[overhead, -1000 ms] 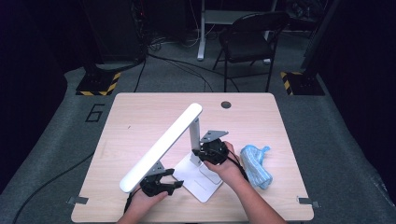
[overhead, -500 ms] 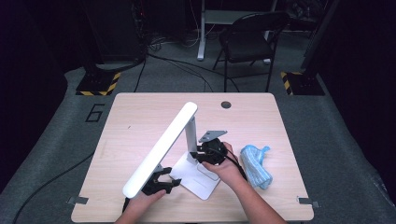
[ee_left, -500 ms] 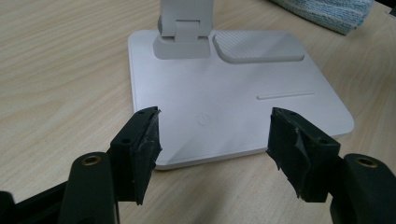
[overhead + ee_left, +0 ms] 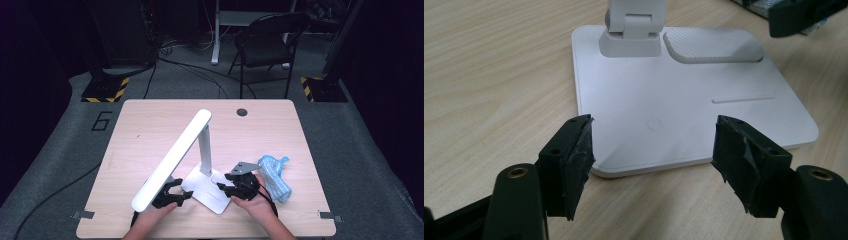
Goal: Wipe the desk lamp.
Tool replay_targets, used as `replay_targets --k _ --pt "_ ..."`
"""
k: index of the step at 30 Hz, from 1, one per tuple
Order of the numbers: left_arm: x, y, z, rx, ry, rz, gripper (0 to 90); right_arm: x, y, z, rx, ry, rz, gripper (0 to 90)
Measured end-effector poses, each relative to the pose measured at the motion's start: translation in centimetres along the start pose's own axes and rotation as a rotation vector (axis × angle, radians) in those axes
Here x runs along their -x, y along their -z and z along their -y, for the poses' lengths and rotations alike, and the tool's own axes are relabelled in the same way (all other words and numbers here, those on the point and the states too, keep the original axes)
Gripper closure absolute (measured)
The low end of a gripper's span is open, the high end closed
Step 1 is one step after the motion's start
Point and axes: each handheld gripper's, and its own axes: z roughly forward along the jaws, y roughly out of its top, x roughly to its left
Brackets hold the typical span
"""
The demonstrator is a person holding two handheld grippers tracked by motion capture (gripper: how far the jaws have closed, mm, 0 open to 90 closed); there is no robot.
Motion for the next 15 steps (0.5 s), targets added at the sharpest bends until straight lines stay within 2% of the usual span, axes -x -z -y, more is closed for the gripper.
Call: replay_targets --k 3,6,11,14,15 --pt "-0.2 0.1 0.0 -0.001 0.011 -0.001 32.6 -0.3 0.3 1.3 -0.004 -0.014 -0.005 50.3" --pt "-0.4 0.0 0.1 -0.001 0.002 -0.011 32.6 -0.5 0.7 2.4 -0.015 -0.029 -0.004 46.7" --pt "-0.4 0.0 0.2 -0.013 0.009 -0.017 32.6 -0.8 1.0 3.3 -0.018 -0.034 0.014 42.2" --pt "-0.4 -0.1 0.2 -0.018 0.012 -0.014 32.6 -0.9 1.2 3.7 -0.02 -0.038 0.002 41.0" --pt "-0.5 -0.2 0.2 -0.019 0.001 -0.019 32.5 -1.1 1.3 4.0 -0.025 -0.034 0.002 39.9"
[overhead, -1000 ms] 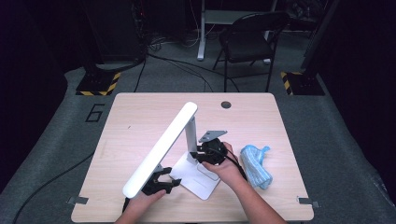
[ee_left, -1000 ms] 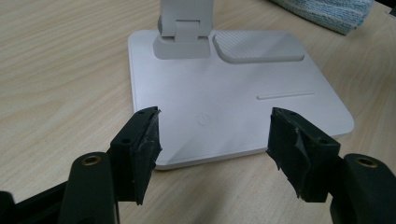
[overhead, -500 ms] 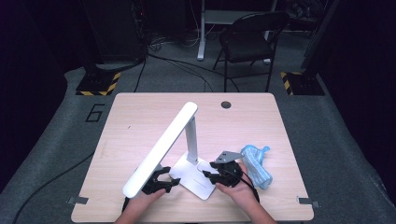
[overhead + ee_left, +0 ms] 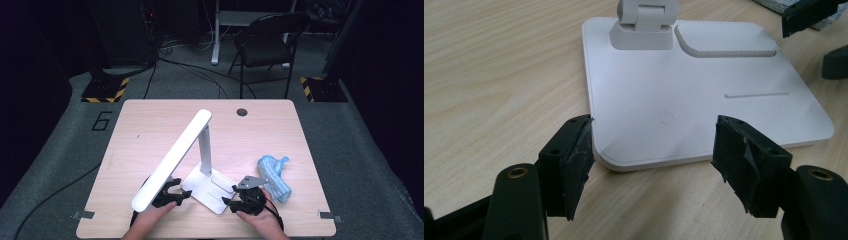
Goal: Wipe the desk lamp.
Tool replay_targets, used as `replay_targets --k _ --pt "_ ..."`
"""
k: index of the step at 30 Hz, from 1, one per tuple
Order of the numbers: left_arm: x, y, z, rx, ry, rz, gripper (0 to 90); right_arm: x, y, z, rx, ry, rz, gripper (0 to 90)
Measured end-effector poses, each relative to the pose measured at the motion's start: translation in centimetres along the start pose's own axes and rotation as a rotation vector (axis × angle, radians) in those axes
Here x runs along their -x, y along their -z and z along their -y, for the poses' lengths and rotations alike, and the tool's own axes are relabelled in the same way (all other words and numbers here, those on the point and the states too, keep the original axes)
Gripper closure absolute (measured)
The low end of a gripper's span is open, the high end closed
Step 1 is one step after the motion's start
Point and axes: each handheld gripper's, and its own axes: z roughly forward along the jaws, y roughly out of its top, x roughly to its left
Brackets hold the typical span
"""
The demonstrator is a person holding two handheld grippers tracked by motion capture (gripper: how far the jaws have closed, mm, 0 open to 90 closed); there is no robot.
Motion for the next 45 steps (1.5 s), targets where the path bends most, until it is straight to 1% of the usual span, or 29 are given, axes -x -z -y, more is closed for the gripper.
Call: replay_targets --k 2,3,6,9,10,13,14,15,17,19,20,23,24,25,26,27,28,29,31,32,33,35,36,38,39,40,41,44,45 --pt "0.0 -0.2 0.0 -0.001 0.016 0.006 32.5 -0.3 0.0 0.4 -0.009 0.005 -0.002 39.0" --pt "-0.1 -0.1 0.0 -0.009 -0.001 0.004 32.5 -0.4 0.0 0.6 -0.015 0.004 0.0 38.6" --pt "-0.1 -0.2 0.1 -0.011 0.002 0.006 32.4 -0.6 0.0 0.8 -0.028 0.002 -0.001 37.7" --pt "-0.1 -0.2 0.1 -0.015 -0.013 0.005 32.4 -0.6 -0.1 0.9 -0.027 0.001 -0.001 36.6" --pt "0.0 -0.2 0.2 -0.011 0.003 0.009 32.4 -0.7 -0.1 0.9 -0.032 0.001 -0.004 36.5" --pt "-0.1 -0.2 0.2 -0.01 0.008 0.011 32.2 -0.9 -0.4 1.1 -0.043 -0.007 -0.001 35.4" --pt "-0.1 -0.2 0.2 -0.007 0.008 0.013 32.1 -1.0 -0.4 1.2 -0.043 -0.013 -0.002 35.1" --pt "-0.2 -0.2 0.3 -0.008 0.006 0.013 32.1 -1.0 -0.4 1.2 -0.042 0.001 0.001 34.8" --pt "-0.3 -0.2 0.2 -0.013 0.001 0.014 31.6 -1.0 -0.4 1.2 -0.044 -0.002 0.004 33.1" --pt "-0.3 -0.2 0.3 -0.02 -0.002 0.005 30.9 -1.0 -0.5 1.2 -0.044 -0.006 0.004 31.3" --pt "-0.4 -0.3 0.3 -0.022 0.002 0.007 30.7 -1.1 -0.5 1.1 -0.034 -0.017 0.009 30.4" --pt "-0.5 -0.4 0.4 -0.027 0.017 0.011 30.3 -1.0 -0.7 1.0 -0.029 0.001 0.006 27.1" --pt "-0.5 -0.4 0.4 -0.03 0.015 0.011 30.2 -1.1 -0.7 1.0 -0.032 -0.019 0.005 25.6" --pt "-0.6 -0.4 0.4 -0.032 0.005 0.01 30.0 -1.1 -0.8 1.0 -0.027 -0.001 0.001 24.2" --pt "-0.5 -0.5 0.4 -0.034 0.016 0.014 29.8 -1.1 -0.9 0.9 -0.029 0.002 0.003 23.1" --pt "-0.5 -0.5 0.4 -0.035 0.011 0.012 29.8 -1.3 -1.1 1.0 -0.02 -0.006 0.011 21.8" --pt "-0.5 -0.5 0.4 -0.035 0.011 0.013 29.7 -1.3 -1.1 0.9 -0.032 -0.004 0.005 21.1" --pt "-0.5 -0.5 0.5 -0.036 0.012 0.016 29.6 -1.2 -1.2 0.9 -0.022 0.003 0.008 20.6" --pt "-0.4 -0.6 0.5 -0.042 0.01 0.014 29.2 -1.2 -1.4 0.8 -0.029 -0.011 0.005 19.5" --pt "-0.4 -0.6 0.5 -0.047 0.013 0.014 28.6 -1.1 -1.6 0.7 -0.028 0.006 0.003 19.1" --pt "-0.5 -0.5 0.5 -0.048 0.015 0.013 28.5 -1.1 -1.7 0.6 -0.033 -0.001 0.003 18.8" --pt "-0.5 -0.5 0.6 -0.039 0.036 0.016 28.7 -0.9 -2.0 0.3 -0.037 0.0 0.003 18.8" --pt "-0.6 -0.4 0.6 -0.044 0.028 0.016 28.8 -0.8 -2.1 0.2 -0.04 0.0 -0.003 18.7" --pt "-0.6 -0.4 0.7 -0.048 0.042 0.014 29.0 -0.5 -2.4 -0.1 -0.039 -0.002 0.004 18.6" --pt "-0.6 -0.4 0.7 -0.048 0.041 0.015 29.3 -0.4 -2.5 -0.3 -0.036 0.002 0.015 18.5" --pt "-0.5 -0.4 0.7 -0.047 0.042 0.017 29.4 -0.3 -2.6 -0.4 -0.038 -0.003 0.009 18.3" --pt "-0.6 -0.4 0.7 -0.052 0.023 0.016 29.4 -0.2 -2.7 -0.5 -0.04 0.002 0.015 18.2" --pt "-0.3 -0.5 0.7 -0.054 0.024 0.016 29.2 0.1 -2.8 -0.6 -0.03 -0.021 0.018 19.2" --pt "-0.1 -0.5 0.7 -0.054 0.039 0.018 29.2 0.0 -2.8 -0.6 -0.032 -0.025 0.018 19.8"
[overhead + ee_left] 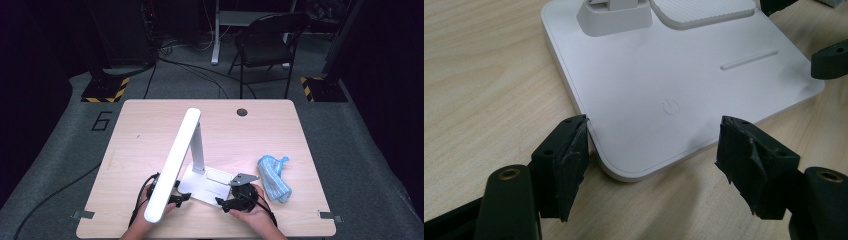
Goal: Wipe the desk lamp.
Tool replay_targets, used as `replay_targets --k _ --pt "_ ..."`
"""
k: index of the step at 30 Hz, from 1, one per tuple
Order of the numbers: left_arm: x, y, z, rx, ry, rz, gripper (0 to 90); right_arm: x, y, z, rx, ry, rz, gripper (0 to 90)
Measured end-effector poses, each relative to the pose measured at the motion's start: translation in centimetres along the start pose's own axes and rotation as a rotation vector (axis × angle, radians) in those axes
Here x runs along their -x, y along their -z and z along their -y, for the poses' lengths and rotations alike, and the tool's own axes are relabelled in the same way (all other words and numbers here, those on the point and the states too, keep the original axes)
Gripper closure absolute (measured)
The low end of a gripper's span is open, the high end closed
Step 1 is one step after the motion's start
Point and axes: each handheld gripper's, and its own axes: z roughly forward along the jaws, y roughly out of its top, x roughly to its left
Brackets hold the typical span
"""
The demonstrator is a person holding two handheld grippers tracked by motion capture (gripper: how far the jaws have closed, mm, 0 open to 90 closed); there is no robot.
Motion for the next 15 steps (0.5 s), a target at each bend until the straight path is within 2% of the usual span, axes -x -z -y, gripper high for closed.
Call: replay_targets --k 5,7,8,9,10,13,14,15 --pt "0.2 0.0 0.0 -0.002 -0.015 0.005 28.8 -0.7 0.3 0.6 -0.022 0.04 0.01 20.5" --pt "0.2 0.0 0.0 -0.004 -0.026 0.005 28.8 -1.1 0.4 0.9 -0.027 0.034 0.016 20.7" --pt "0.3 -0.1 0.0 -0.005 -0.029 0.004 28.8 -1.2 0.5 1.1 -0.03 0.051 0.016 21.3" --pt "0.4 -0.1 0.0 -0.005 -0.021 0.008 28.9 -1.4 0.5 1.2 -0.037 0.052 0.032 21.9" --pt "0.4 -0.1 0.0 -0.007 -0.025 0.01 29.2 -1.4 0.4 1.3 -0.04 0.085 0.058 22.4" --pt "0.5 -0.1 -0.1 -0.015 -0.039 0.005 29.9 -1.3 0.4 1.3 -0.04 0.088 0.073 23.9" --pt "0.6 -0.1 -0.1 -0.017 -0.037 -0.002 30.7 -1.2 0.5 1.2 -0.044 0.064 0.069 24.0" --pt "0.6 -0.1 -0.1 -0.022 -0.043 0.009 32.0 -1.0 0.4 1.2 -0.036 0.051 0.068 24.4"
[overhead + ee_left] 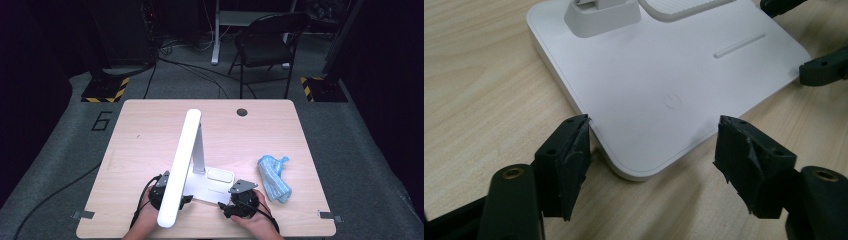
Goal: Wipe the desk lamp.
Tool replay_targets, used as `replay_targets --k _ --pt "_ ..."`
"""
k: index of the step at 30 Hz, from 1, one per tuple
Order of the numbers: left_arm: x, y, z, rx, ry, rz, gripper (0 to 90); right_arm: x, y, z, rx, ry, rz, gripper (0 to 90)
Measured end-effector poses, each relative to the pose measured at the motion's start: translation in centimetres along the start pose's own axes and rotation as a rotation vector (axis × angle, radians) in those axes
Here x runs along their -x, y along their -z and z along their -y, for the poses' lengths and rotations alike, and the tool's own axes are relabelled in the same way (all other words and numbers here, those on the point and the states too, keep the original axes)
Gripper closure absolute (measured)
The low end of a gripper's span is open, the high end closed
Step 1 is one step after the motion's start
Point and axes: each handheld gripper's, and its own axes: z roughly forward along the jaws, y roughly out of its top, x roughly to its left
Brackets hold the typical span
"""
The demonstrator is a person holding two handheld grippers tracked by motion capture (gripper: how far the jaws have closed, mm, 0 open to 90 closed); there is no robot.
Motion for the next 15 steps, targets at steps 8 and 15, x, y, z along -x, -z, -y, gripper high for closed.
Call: replay_targets --k 8,15 --pt "0.3 -0.2 -0.1 -0.01 0.002 -0.033 36.9 1.0 0.1 -0.1 0.001 -0.007 0.0 33.3" --pt "0.3 -0.2 -0.1 -0.006 -0.033 -0.075 41.6 1.6 -0.2 -0.3 0.037 -0.002 0.023 41.5"
